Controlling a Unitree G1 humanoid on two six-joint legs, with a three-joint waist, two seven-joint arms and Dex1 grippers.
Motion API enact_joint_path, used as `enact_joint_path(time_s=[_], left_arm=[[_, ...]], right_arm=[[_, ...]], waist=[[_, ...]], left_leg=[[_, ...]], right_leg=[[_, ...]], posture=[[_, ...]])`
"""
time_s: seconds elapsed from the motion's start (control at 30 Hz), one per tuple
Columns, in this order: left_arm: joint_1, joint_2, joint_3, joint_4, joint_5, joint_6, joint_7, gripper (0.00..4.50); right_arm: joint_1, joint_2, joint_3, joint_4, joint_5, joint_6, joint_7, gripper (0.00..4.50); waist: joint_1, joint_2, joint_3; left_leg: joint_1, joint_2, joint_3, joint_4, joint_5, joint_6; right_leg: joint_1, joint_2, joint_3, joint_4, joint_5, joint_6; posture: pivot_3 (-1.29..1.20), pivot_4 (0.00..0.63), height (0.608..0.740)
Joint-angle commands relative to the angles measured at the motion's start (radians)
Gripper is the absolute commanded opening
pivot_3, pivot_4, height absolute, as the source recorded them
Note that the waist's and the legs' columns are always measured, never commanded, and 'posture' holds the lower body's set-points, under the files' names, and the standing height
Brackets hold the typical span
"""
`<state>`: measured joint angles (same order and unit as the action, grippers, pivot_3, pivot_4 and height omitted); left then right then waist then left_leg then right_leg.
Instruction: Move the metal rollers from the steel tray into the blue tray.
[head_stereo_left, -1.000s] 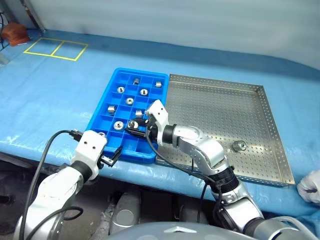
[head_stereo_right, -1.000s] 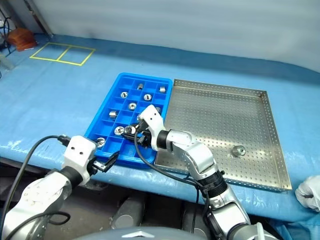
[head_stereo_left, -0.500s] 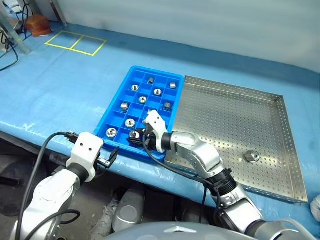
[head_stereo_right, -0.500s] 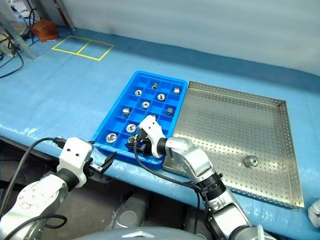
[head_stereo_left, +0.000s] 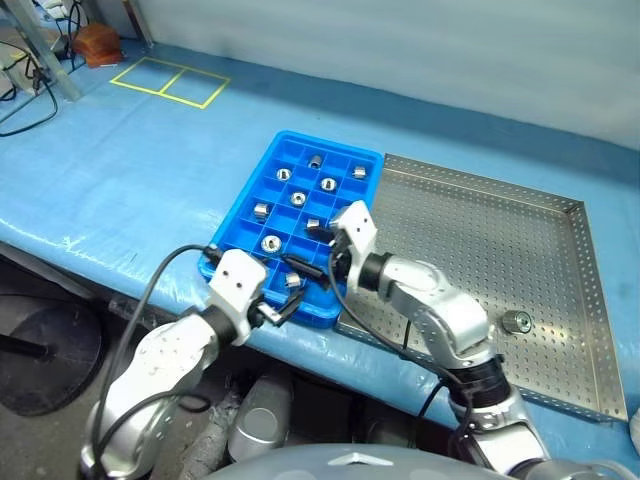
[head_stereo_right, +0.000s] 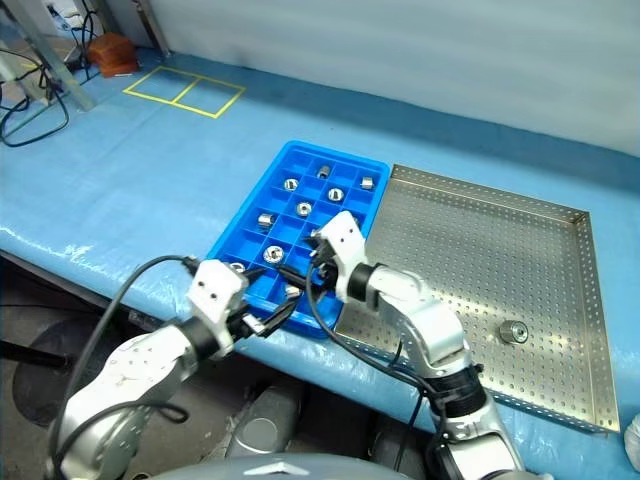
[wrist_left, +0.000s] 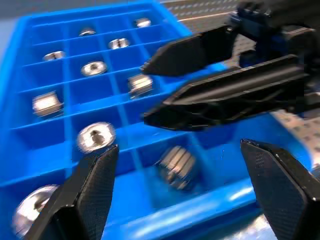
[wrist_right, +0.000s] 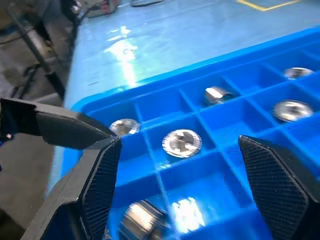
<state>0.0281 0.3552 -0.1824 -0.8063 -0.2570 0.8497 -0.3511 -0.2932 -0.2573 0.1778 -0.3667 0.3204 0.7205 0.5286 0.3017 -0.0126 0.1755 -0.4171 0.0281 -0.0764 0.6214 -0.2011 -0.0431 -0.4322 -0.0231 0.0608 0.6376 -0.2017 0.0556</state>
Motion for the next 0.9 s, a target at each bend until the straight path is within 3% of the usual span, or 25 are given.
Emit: enact_joint_path(time_s=[0.03,0.27,0.57,0.73,0.9], left_arm=[[-0.084,-0.026,-0.047,0.095,0.004,-0.085,-0.029,4.24],[-0.219,-0.056,-0.123,0.276,-0.002,-0.214,-0.134,4.24],[-0.318,-0.092,-0.198,0.43,0.003,-0.33,-0.257,4.24],[-0.324,-0.096,-0.21,0.455,0.012,-0.347,-0.273,4.24],[-0.318,-0.087,-0.211,0.453,0.018,-0.344,-0.277,4.24]], right_arm=[[0.027,-0.064,-0.102,-0.089,-0.011,0.05,-0.061,3.96],[0.12,-0.173,-0.223,-0.221,-0.081,0.169,-0.202,3.96],[0.254,-0.171,-0.338,-0.318,-0.165,0.333,-0.363,3.96],[0.277,-0.11,-0.383,-0.295,-0.15,0.332,-0.384,3.96],[0.271,-0.061,-0.409,-0.252,-0.139,0.314,-0.388,3.96]], waist=[[-0.013,0.0,0.0],[-0.105,0.001,0.0],[-0.29,0.001,-0.001],[-0.348,0.002,-0.001],[-0.365,0.002,-0.001]], left_leg=[[0.0,0.0,0.0,0.0,0.0,0.0],[-0.002,0.0,0.0,0.0,-0.002,0.004],[-0.002,-0.001,0.001,0.005,-0.004,0.008],[0.003,-0.001,0.003,0.006,-0.004,0.009],[0.005,-0.001,0.004,0.008,-0.002,0.011]], right_leg=[[0.0,0.0,0.0,0.0,0.0,0.0],[0.002,0.0,0.0,-0.005,0.0,0.001],[0.005,-0.001,0.003,-0.007,0.001,0.004],[0.006,0.0,0.007,-0.001,0.001,0.005],[0.006,0.0,0.008,0.006,0.001,0.005]], posture=[[0.28,0.15,0.74],[0.11,0.15,0.74],[-0.03,0.15,0.74],[-0.05,0.15,0.74],[-0.04,0.15,0.74]])
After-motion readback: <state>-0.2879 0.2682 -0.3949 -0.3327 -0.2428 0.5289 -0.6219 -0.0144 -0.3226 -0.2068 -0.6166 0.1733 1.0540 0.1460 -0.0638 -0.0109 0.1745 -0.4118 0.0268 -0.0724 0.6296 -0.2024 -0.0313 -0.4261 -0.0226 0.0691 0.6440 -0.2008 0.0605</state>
